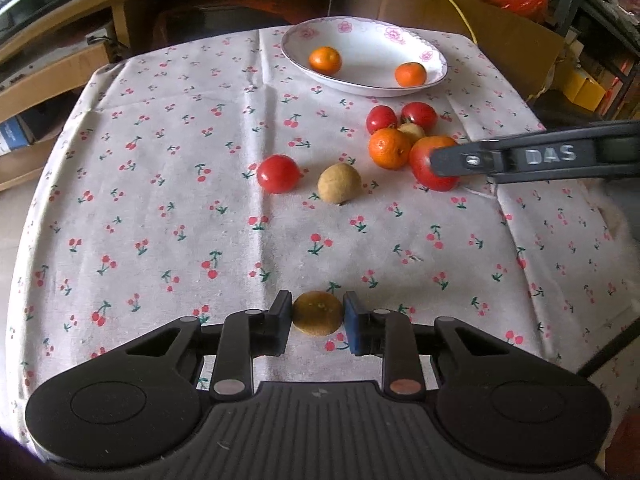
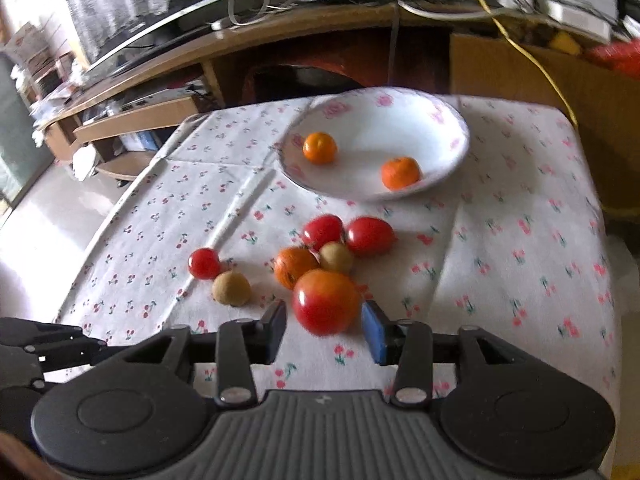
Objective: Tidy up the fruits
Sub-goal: 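Close the right tool on the large red tomato, then carry the tan fruit and the red tomato toward the white bowl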
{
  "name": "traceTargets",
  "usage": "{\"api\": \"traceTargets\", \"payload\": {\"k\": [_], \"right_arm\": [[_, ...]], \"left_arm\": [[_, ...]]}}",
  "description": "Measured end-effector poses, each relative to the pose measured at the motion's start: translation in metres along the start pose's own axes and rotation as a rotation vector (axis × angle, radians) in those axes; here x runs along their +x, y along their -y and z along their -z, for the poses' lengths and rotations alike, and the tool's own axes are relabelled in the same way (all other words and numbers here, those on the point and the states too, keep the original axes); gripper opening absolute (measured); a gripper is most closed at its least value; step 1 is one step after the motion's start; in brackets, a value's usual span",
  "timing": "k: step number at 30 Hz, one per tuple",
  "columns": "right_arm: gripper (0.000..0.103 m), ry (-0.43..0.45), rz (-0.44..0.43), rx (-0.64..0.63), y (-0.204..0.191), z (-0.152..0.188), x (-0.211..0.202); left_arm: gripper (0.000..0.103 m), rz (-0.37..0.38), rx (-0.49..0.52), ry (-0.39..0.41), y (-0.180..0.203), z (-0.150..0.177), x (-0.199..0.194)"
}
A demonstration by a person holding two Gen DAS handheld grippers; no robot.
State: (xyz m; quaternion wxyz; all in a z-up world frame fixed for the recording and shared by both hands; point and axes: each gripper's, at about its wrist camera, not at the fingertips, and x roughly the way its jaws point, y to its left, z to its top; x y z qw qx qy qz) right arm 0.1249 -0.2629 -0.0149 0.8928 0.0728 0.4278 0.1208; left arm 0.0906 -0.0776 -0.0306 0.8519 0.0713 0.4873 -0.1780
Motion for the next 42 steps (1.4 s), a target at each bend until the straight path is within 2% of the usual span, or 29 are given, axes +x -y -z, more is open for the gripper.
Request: {"api": "traceTargets", "payload": {"k": [5,11,14,16,17,21,26,28,29,35,42], "right_arm": [[0.067,-0.011,0.009,-0.057,-0.007,-0.005,0.017],[0.067,-0.038,0.015,-0.05,-0.001,-0.005,0.034],[0.067,-0.03,0.019,-0.061,-0.002,-0.004,0.036],[0.059,-0.025,0.041,-0.055,-0.002,-0.005,0.036],[0.056,-0.025,0.04,-0.056,-0.003,-0.005,0.035],[0.056,-0.036,0.048,-0.074,-0.006,-0.003,0.031],[0.056,-0.032,0.025,-0.092,-0.011,0.002,0.019],[0.056,-0.028,0.025,-0.098,-0.012,0.005,0.014],[0.056,-0.037,0.023,-0.103,-0.012,0.006,0.012],[0.056,-0.079,0.033,-0.135,-0.011,0.024,0.004],[0.057,-0.074,0.025,-0.213,-0.009,0.044,-0.007]], "left_arm": [[0.035,0.017,0.0,-0.007,0.001,0.0,0.003],[0.037,0.02,0.016,0.001,0.001,-0.001,0.005],[0.043,0.022,0.037,0.004,0.002,0.0,0.005],[0.054,0.016,0.044,0.004,0.002,0.001,0.005],[0.054,0.017,0.048,0.006,0.002,0.002,0.005],[0.054,0.003,0.053,0.004,0.001,0.004,0.002],[0.048,-0.011,0.076,0.001,0.007,0.005,0.002],[0.037,-0.01,0.086,0.005,0.009,0.005,0.001],[0.034,-0.012,0.09,0.008,0.01,0.005,0.001],[0.034,-0.008,0.123,0.024,0.019,0.006,-0.007],[0.035,-0.002,0.143,0.01,0.024,0.006,0.002]]}}
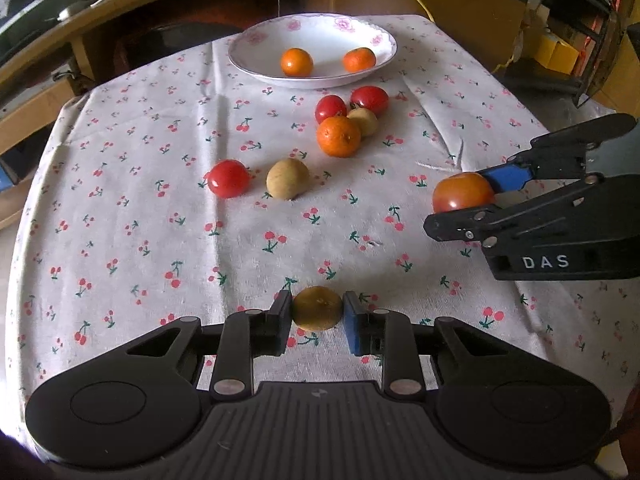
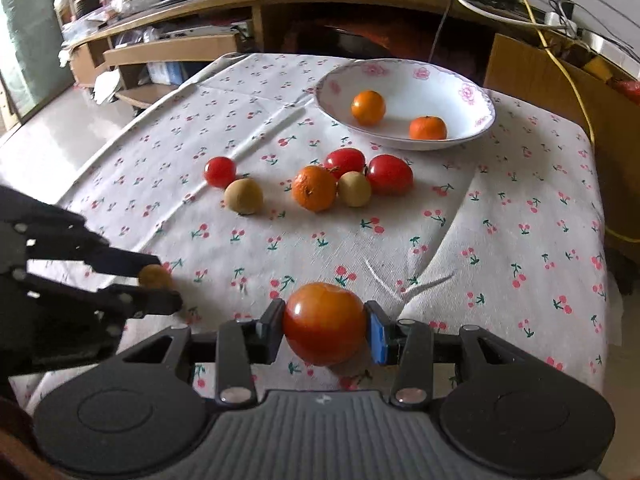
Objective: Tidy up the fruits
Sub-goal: 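Carry the tan fruit and the red tomato toward the white bowl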
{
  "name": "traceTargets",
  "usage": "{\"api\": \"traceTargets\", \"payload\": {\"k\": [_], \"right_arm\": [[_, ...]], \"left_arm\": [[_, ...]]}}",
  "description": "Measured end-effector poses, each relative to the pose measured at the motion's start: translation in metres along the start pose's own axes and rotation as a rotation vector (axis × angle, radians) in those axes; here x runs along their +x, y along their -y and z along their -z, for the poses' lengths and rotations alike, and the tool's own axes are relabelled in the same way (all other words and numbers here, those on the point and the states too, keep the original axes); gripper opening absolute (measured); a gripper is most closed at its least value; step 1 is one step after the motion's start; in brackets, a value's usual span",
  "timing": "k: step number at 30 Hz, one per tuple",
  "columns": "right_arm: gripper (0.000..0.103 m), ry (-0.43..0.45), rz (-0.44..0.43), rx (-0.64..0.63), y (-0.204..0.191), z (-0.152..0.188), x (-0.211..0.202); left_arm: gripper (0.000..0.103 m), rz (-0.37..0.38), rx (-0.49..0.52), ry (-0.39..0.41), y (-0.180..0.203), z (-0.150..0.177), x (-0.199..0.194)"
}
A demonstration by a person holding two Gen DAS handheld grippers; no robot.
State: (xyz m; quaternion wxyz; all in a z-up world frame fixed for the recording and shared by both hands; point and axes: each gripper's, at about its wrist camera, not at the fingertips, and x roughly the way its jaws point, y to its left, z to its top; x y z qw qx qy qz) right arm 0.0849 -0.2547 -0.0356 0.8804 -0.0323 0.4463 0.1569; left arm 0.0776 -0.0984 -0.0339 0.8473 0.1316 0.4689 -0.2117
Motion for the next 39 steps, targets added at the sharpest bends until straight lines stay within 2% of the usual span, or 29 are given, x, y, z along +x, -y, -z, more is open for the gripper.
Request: {"api": "traceTargets", "payload": {"k": [4,6,7,11,13,15,17,19,20,22,24,31,39], "right_arm": [[0.06,-0.004,-0.02,0.001,0.003,0.001,0.002],[0.073,-0.012,-0.038,-0.002,0.004,0.0,0.002],[0.075,-0.014,-0.041,-0.002,0.004,0.0,0.001],[0.075,-0.014,-0.03,-0.006,0.003,-0.002,0.003],[0.075,-0.007,-0.027,0.004,0.005,-0.004,0.003],[0.075,-0.004,-0.033,0.008,0.006,-0.006,0.003],[0.075,-0.008,-0.03,0.004,0.005,-0.005,0.003],[0.075,-0.012,-0.027,0.007,0.006,-0.004,0.004],[0.075,-0.013,-0.025,0.009,0.006,-0.004,0.004],[0.068,-0.012,-0.017,0.018,0.007,-0.004,0.003],[0.056,-0.015,-0.023,0.027,0.007,-0.005,0.002],[0.056,-0.016,-0.016,0.045,0.007,-0.006,0.0],[0.056,0.037,-0.012,0.078,0.013,-0.012,-0.012]], "left_arm": [[0.039,0.0,0.01,0.008,-0.001,0.001,0.0],[0.044,-0.004,0.022,0.009,-0.001,0.003,-0.001],[0.048,-0.009,0.024,0.009,-0.002,0.003,-0.001],[0.054,-0.006,0.017,-0.006,-0.004,0.003,-0.002],[0.068,-0.007,0.025,-0.01,-0.002,0.004,-0.001],[0.071,-0.017,0.032,-0.009,-0.002,0.004,0.0],[0.066,-0.003,0.019,-0.01,-0.004,0.003,0.001],[0.052,0.011,0.012,-0.009,-0.004,0.002,0.0],[0.048,0.012,0.016,-0.007,-0.003,0.002,0.0],[0.038,0.012,0.021,-0.009,-0.001,0.002,-0.001],[0.034,0.018,0.016,-0.015,-0.001,0.002,-0.002],[0.034,0.025,-0.015,-0.017,-0.003,-0.004,-0.002],[0.034,0.038,-0.045,0.053,-0.004,-0.028,-0.009]]}}
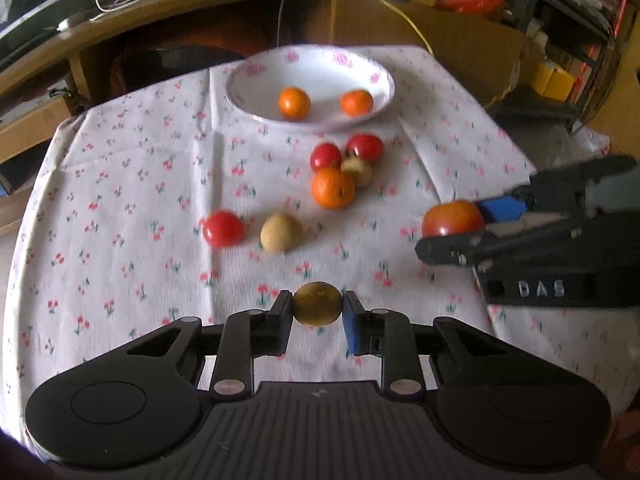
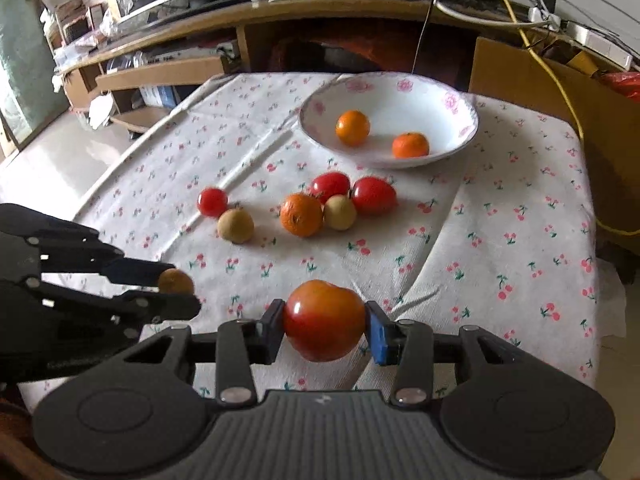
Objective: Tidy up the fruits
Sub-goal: 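Carry the tan fruit and the red tomato toward the white bowl, then open the left tool over the bowl while the right tool drops the tomato in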
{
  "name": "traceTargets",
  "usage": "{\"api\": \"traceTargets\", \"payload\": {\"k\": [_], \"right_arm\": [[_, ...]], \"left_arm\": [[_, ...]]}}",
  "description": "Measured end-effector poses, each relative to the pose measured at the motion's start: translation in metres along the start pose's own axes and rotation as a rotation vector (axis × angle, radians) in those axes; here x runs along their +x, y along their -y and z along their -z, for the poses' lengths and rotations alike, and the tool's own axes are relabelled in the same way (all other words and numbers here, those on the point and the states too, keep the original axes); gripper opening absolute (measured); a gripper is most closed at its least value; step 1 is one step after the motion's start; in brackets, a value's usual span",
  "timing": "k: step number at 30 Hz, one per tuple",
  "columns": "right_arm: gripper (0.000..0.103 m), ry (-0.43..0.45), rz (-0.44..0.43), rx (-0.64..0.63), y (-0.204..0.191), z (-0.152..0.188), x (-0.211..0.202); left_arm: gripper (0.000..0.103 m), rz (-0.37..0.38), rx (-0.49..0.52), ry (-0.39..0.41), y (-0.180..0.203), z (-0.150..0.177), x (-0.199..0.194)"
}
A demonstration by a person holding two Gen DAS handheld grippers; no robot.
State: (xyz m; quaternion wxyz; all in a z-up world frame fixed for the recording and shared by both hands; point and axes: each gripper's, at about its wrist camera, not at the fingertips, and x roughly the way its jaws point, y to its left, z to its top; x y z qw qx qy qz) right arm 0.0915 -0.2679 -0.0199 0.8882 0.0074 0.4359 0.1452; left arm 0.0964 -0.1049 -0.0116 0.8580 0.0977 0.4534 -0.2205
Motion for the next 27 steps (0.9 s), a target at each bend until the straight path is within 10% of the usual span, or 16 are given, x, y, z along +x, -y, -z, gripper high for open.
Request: {"api": "traceTargets", "payload": {"k": [27], "right_arm": [[0.056,0.165,0.018,0.121,0.028,-0.07,-0.014]], "left_arm": [[0.032,-0.011,-0.051,0.177,-0.008,-0.105,0.013]]}}
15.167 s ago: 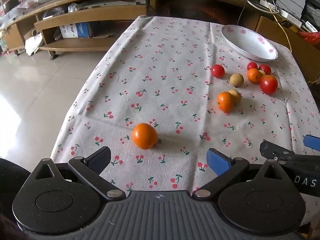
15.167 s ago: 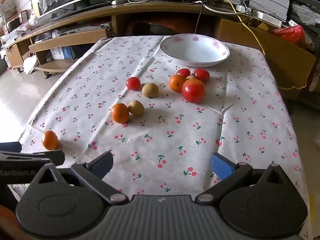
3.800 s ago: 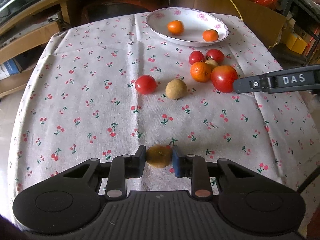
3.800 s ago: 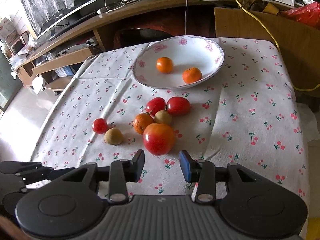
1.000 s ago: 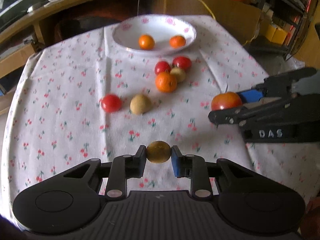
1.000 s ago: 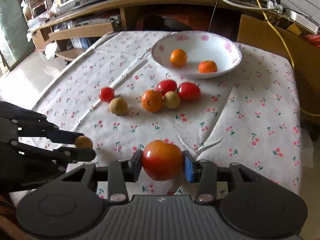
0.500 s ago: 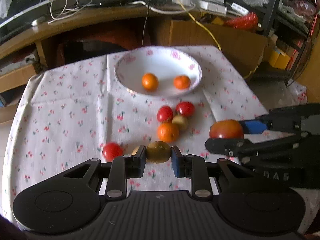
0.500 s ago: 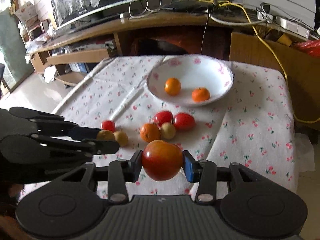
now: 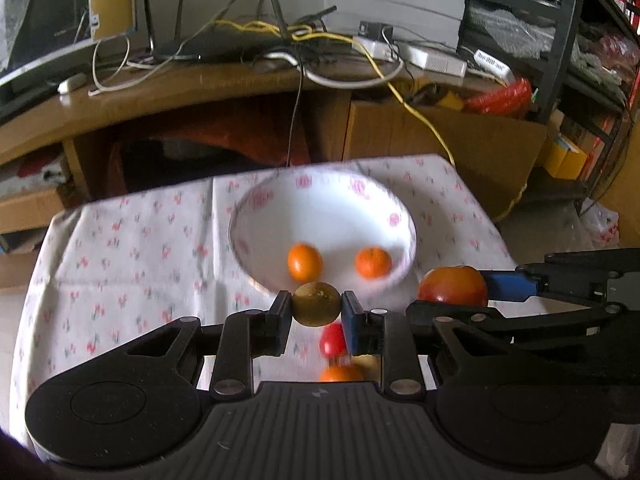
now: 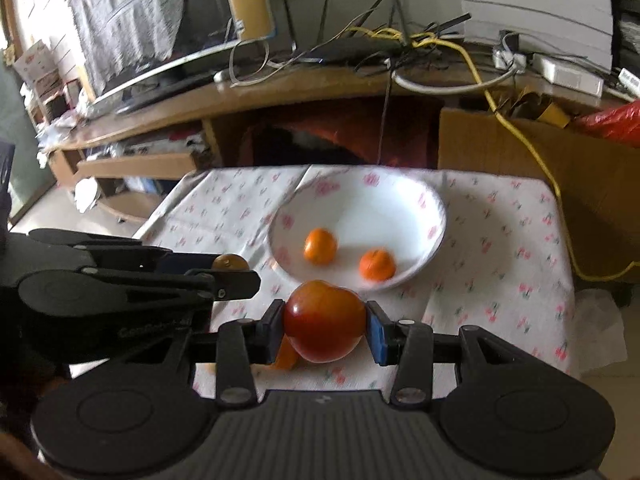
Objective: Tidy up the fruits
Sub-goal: 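Open the left tool over the bowl while the right tool drops the tomato in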
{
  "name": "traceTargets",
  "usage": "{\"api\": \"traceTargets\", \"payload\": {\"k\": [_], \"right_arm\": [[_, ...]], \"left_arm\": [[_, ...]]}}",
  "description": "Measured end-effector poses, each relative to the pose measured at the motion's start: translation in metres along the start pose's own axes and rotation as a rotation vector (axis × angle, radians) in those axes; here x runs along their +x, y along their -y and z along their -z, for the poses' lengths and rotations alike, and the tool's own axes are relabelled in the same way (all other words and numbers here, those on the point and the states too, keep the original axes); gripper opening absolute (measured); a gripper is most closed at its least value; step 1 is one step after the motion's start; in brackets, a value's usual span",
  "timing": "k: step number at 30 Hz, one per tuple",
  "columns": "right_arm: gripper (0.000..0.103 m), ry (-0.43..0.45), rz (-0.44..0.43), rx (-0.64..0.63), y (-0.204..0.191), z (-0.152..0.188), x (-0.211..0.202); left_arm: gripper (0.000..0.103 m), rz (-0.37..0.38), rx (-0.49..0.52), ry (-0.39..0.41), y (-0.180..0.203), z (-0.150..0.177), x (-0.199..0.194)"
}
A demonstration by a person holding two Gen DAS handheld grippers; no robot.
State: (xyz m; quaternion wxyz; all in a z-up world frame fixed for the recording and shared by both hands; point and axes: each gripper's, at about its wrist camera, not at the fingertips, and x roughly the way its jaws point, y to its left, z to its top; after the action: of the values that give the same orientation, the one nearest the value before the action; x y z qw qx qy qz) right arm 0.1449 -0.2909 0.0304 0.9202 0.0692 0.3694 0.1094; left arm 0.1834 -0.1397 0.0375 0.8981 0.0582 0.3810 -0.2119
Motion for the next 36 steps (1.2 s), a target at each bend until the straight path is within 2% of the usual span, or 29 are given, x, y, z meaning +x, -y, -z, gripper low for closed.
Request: {"api": "traceTargets", "payload": {"k": [10,26,33,36], "right_arm": [[0.056,0.028,0.042,-0.007,0.02,-0.036,0.039],[0.056,0.012,0.054,0.002,0.037,-0.046,0.09],[0.057,0.015,0.054,-0.001,0.041,-0.045,0.097],[0.057,0.033,0.06,-0.01,0.041,-0.045,0.093]], "left_arm": [[0.032,-0.009,-0.052,-0.015,-0.015,-0.026,0.041],[0.033,-0.035,-0.085,-0.047,-0.028,-0.031,0.085],[0.045,-0.044,-0.096,-0.041,-0.03,-0.031,0.086],[0.046,-0.045,-0.096,-0.035,-0.03,-0.033,0.083]]}}
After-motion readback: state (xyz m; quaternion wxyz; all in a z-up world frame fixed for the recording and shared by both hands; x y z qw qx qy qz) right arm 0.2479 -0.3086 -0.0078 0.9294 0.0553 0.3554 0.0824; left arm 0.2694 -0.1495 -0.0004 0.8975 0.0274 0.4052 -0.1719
